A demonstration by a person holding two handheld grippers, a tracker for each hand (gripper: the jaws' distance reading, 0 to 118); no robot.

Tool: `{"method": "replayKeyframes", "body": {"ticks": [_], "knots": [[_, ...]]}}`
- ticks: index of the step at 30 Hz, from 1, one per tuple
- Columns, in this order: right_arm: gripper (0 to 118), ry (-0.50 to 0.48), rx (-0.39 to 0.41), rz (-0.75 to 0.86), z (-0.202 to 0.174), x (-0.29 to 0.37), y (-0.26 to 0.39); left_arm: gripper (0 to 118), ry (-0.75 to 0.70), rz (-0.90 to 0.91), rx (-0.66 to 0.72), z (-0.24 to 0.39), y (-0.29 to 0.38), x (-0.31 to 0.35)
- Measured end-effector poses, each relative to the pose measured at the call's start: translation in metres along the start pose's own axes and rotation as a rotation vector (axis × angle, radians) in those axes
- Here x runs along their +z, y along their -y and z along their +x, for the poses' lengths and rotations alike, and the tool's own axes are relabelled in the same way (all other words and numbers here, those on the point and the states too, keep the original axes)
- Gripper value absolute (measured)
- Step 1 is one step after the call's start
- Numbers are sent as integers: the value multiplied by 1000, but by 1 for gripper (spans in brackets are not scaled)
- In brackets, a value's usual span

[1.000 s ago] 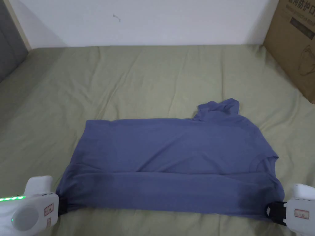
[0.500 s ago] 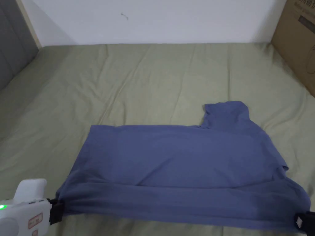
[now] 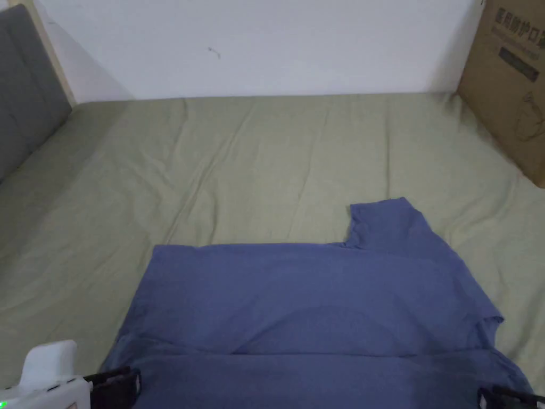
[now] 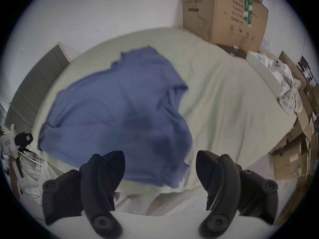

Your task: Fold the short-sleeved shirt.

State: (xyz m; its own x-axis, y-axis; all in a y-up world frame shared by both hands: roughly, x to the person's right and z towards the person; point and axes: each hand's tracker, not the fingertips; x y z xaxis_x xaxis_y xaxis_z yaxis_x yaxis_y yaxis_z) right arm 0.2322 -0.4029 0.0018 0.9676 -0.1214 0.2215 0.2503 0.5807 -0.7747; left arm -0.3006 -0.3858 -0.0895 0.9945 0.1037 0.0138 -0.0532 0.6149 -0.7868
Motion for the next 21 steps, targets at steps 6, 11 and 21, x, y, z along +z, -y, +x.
{"method": "replayKeyframes", "body": {"ticks": [6, 11, 21], "knots": [[8, 3, -69, 117, -16, 1, -23, 4, 62, 60, -29, 29, -16, -12], [0, -68, -72, 37, -11, -37, -28, 0, 67, -11, -42, 40, -14, -38], [95, -51, -68, 80, 18, -144, -189, 0, 65, -19, -22, 25, -45, -64]]}}
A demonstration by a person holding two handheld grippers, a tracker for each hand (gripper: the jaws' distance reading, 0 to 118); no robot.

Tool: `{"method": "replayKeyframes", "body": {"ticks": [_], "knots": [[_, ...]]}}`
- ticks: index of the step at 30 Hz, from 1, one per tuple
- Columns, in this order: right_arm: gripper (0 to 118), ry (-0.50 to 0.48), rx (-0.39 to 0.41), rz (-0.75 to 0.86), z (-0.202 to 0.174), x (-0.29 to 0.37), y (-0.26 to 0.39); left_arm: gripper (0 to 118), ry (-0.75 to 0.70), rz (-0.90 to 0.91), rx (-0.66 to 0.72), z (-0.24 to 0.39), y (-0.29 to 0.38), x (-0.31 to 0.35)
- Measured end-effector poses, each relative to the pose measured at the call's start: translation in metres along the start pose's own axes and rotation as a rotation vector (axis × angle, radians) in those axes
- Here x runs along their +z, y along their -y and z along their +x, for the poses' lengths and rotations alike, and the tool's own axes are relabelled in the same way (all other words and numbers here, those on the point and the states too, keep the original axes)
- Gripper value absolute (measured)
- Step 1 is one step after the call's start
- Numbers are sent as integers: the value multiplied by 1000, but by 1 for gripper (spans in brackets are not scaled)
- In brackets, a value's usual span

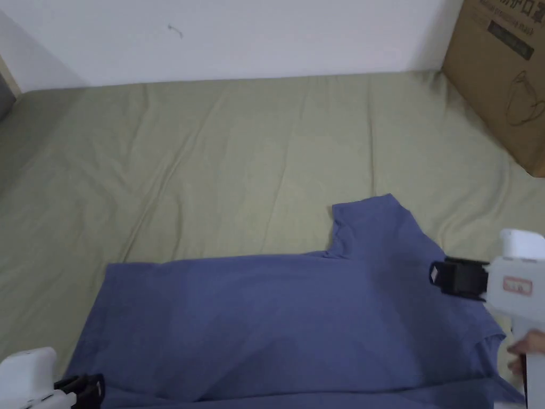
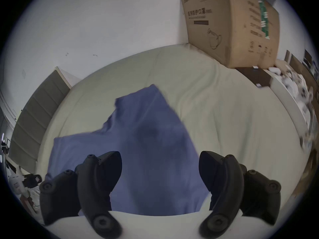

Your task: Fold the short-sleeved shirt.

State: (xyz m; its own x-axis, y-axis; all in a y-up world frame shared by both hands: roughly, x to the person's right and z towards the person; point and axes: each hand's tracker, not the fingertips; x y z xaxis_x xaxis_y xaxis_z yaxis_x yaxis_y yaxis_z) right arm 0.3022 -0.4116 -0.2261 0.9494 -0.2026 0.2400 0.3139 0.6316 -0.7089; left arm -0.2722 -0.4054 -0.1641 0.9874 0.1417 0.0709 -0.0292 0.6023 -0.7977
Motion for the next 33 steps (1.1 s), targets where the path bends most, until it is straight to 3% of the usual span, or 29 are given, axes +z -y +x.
{"method": "replayKeyframes", "body": {"ticks": [3, 5, 7, 8, 10, 12, 14, 15, 16, 18, 19, 20, 22, 29, 30, 31, 33], "knots": [[95, 72, 64, -124, 10, -61, -33, 0, -25, -11, -5, -8, -6, -14], [95, 109, 31, -220, 13, -94, -41, 0, -26, -22, 0, -14, -6, -24], [94, 73, -3, -275, 16, -115, -40, 0, -30, -33, 5, -17, -7, -32], [93, 113, -31, -312, 13, -118, -35, 0, -33, -39, 3, -17, -8, -34], [88, 151, 78, -263, 0, -114, -32, 0, -40, -43, -5, -17, -9, -38], [83, 145, 123, -263, -6, -106, -34, 0, -45, -43, -9, -19, -13, -44], [47, 132, 138, -260, -12, -98, -37, 4, -53, -34, 2, -17, -19, -46], [19, 116, 147, -254, -15, -96, -37, 17, -54, -22, 24, -19, -25, -48], [3, 94, 141, -259, -18, -95, -38, 42, -35, -23, 43, -23, -32, -52], [3, 141, 216, -262, -25, -97, -36, 77, 3, -17, 70, -18, -49, -56], [3, 131, 201, -271, -25, -99, -37, 92, -12, -22, 60, -19, -60, -63], [3, 131, 183, -276, -22, -99, -38, 97, -34, -16, 49, -18, -72, -69], [3, 113, 117, -272, -16, -96, -42, 99, -74, -13, 23, -17, -97, -85], [3, 99, 113, -268, -14, -96, -42, 98, -180, -48, 10, -18, -159, -180], [3, 98, 113, -270, -14, -97, -42, 97, -190, -87, -3, -16, -160, -190], [3, 98, 117, -271, -14, -98, -42, 86, -182, -127, -18, -14, -157, -204], [3, 97, 119, -274, -13, -100, -41, 86, -205, -158, -55, -12, -147, -215]]}}
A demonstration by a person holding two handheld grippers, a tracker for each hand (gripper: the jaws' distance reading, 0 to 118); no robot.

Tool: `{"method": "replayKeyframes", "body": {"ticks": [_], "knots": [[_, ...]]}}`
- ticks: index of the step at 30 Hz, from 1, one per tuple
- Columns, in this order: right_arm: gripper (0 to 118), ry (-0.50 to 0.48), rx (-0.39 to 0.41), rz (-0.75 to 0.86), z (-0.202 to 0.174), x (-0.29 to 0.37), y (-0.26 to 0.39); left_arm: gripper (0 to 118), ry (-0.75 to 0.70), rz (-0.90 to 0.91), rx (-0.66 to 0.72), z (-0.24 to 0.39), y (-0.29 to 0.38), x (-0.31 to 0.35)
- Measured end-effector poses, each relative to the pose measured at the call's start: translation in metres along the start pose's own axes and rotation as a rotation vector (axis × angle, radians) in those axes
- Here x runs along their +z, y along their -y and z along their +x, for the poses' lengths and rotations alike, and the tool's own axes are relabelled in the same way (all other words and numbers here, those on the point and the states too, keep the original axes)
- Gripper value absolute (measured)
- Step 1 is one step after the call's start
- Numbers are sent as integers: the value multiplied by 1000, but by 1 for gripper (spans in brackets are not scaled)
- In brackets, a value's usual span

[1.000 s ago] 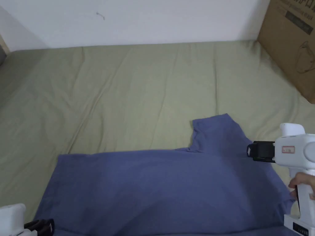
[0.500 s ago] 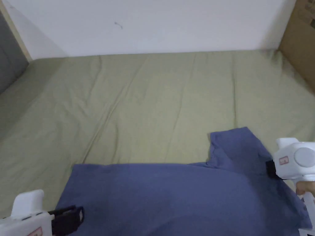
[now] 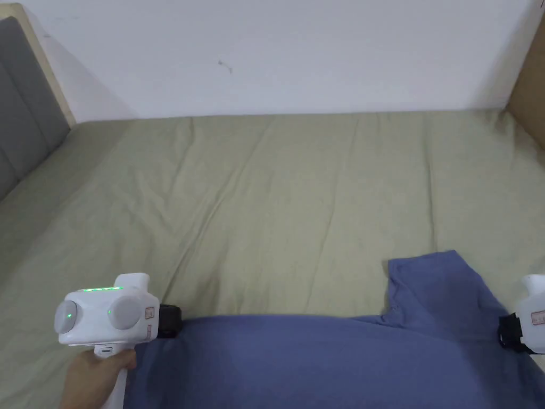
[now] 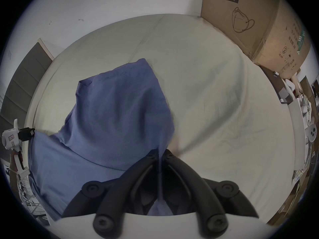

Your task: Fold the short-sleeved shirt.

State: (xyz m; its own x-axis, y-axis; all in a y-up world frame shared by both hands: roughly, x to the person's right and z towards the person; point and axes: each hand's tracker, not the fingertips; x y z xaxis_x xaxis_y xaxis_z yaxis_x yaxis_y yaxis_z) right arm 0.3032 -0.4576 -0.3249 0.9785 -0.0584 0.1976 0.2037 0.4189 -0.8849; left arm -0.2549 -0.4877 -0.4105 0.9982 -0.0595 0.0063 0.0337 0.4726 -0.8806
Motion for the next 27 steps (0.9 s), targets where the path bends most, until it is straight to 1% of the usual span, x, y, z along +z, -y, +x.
{"method": "replayKeyframes", "body": {"ticks": [1, 2, 3, 4, 5, 6, 7, 8, 11, 14, 16, 18, 21, 22, 23, 24, 27], "knots": [[3, 0, 3, 1, 0, 0, 0, 76, 14, 33, 20, 0, -2, 11], [3, -2, 2, 2, 0, 0, 0, 59, 17, 31, 28, -2, -4, 17], [3, -6, 2, 4, 1, 2, 0, 36, 15, 44, 38, -3, -4, 24], [3, -11, 1, 8, 2, 4, 1, 3, 14, 55, 34, -5, -3, 30], [3, -23, -7, 12, 3, 8, 1, 3, 16, 59, 26, -4, -3, 35], [3, -53, -20, 21, 4, 13, 1, 3, 48, 51, -7, -3, -2, 39], [3, -68, -32, 27, 4, 18, 1, 3, 41, 45, -48, -2, 0, 45], [3, -63, -26, 30, 3, 24, 1, 3, 39, 33, -63, -1, 2, 51], [3, -74, 18, 70, 0, 52, 4, 3, 96, 78, -57, -5, 10, 84], [3, -120, 14, 124, 4, 90, 16, 3, 133, 135, -25, -17, 21, 127], [3, -129, 27, 151, 6, 120, 31, 3, 144, 163, -37, -27, 33, 156], [3, -128, 37, 174, 10, 147, 51, 3, 141, 200, -74, -33, 52, 187], [3, -137, 48, 198, 19, 184, 92, 3, 156, 214, -72, -45, 93, 223], [3, -142, 41, 199, 23, 193, 109, 3, 167, 216, -66, -50, 109, 233], [3, -153, 25, 191, 26, 200, 124, 3, 175, 210, -57, -53, 124, 240], [3, -166, 28, 180, 29, 205, 143, 3, 179, 205, -44, -56, 141, 244], [3, -138, 36, 126, 30, 205, 197, 3, 174, 160, -27, -64, 188, 244]]}}
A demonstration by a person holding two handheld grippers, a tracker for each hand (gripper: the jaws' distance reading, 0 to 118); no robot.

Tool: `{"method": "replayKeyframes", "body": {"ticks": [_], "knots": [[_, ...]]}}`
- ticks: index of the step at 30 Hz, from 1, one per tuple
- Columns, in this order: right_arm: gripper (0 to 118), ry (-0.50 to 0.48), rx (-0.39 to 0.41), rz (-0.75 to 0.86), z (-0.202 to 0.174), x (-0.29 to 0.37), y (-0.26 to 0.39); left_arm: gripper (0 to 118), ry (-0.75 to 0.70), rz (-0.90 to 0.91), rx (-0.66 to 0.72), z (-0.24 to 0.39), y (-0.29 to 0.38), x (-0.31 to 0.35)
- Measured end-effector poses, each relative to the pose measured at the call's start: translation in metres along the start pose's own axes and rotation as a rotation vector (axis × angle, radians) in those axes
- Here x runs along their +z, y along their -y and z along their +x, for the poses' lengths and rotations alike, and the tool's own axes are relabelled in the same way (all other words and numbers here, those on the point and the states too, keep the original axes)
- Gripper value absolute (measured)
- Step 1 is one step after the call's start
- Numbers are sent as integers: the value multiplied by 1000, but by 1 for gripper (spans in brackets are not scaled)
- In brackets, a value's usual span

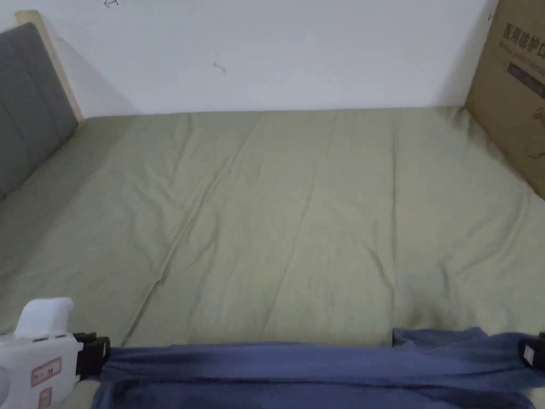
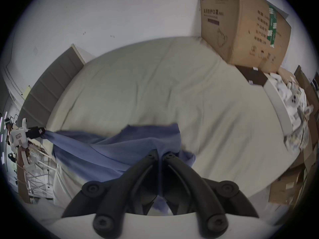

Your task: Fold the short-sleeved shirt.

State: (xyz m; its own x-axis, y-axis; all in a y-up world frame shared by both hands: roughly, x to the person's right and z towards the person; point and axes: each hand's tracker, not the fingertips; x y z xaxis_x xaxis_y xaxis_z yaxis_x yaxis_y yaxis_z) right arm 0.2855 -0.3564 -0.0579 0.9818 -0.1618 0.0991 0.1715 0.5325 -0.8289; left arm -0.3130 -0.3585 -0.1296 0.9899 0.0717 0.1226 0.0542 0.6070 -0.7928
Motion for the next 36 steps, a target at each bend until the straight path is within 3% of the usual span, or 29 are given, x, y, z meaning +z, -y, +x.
{"method": "replayKeyframes", "body": {"ticks": [3, 5, 6, 7, 8, 9, 12, 15, 17, 18, 19, 20, 21, 22, 24, 28, 29, 30, 31, 32, 36], "knots": [[3, -3, -34, -84, -3, -17, 53, 3, -27, -74, 29, -8, 40, -13], [5, 29, -52, -131, -7, -31, 78, 11, -18, -74, 50, -15, 58, -25], [14, 35, -43, -123, -8, -37, 88, 27, -25, -94, 90, -18, 65, -31], [42, 50, -46, -125, -10, -39, 94, 59, -38, -114, 120, -19, 69, -33], [64, 71, -47, -121, -11, -40, 97, 81, -48, -110, 123, -21, 72, -33], [74, 100, -45, -115, -12, -38, 99, 96, -58, -106, 126, -21, 73, -32], [76, 129, -47, -58, -16, -15, 91, 103, -50, -68, 185, -30, 70, -18], [76, 131, -19, 57, -33, 11, 75, 102, -15, -22, 241, -32, 62, 3], [76, 44, 11, 142, -49, 24, 67, 95, 34, 34, 279, -30, 61, 17], [74, 15, 5, 185, -60, 26, 64, 81, 75, 62, 300, -29, 62, 23], [62, -6, 2, 210, -73, 26, 63, 45, 104, 76, 317, -28, 63, 26], [39, -22, -4, 239, -77, 22, 61, 17, 109, 64, 322, -25, 66, 25], [8, -23, -2, 259, -89, 17, 62, 1, 95, 63, 319, -21, 70, 25], [1, -30, -2, 273, -101, 9, 64, 1, 83, 74, 318, -18, 75, 25], [1, -114, -9, 238, -116, -7, 64, 0, 84, 49, 332, -19, 82, 22], [1, -138, 123, 174, -152, -27, 63, 2, 116, 50, 401, -33, 92, 15], [1, -130, 148, 171, -159, -31, 64, 15, 136, 52, 405, -39, 94, 13], [1, -147, 163, 164, -164, -33, 63, 40, 154, 42, 414, -43, 93, 11], [1, -161, 169, 153, -168, -36, 63, 81, 155, 24, 424, -47, 92, 8], [1, -164, 164, 151, -171, -37, 63, 100, 171, 9, 436, -50, 92, 3], [1, -169, 169, 111, -180, -46, 65, 102, 269, 21, 554, -72, 97, -24]]}}
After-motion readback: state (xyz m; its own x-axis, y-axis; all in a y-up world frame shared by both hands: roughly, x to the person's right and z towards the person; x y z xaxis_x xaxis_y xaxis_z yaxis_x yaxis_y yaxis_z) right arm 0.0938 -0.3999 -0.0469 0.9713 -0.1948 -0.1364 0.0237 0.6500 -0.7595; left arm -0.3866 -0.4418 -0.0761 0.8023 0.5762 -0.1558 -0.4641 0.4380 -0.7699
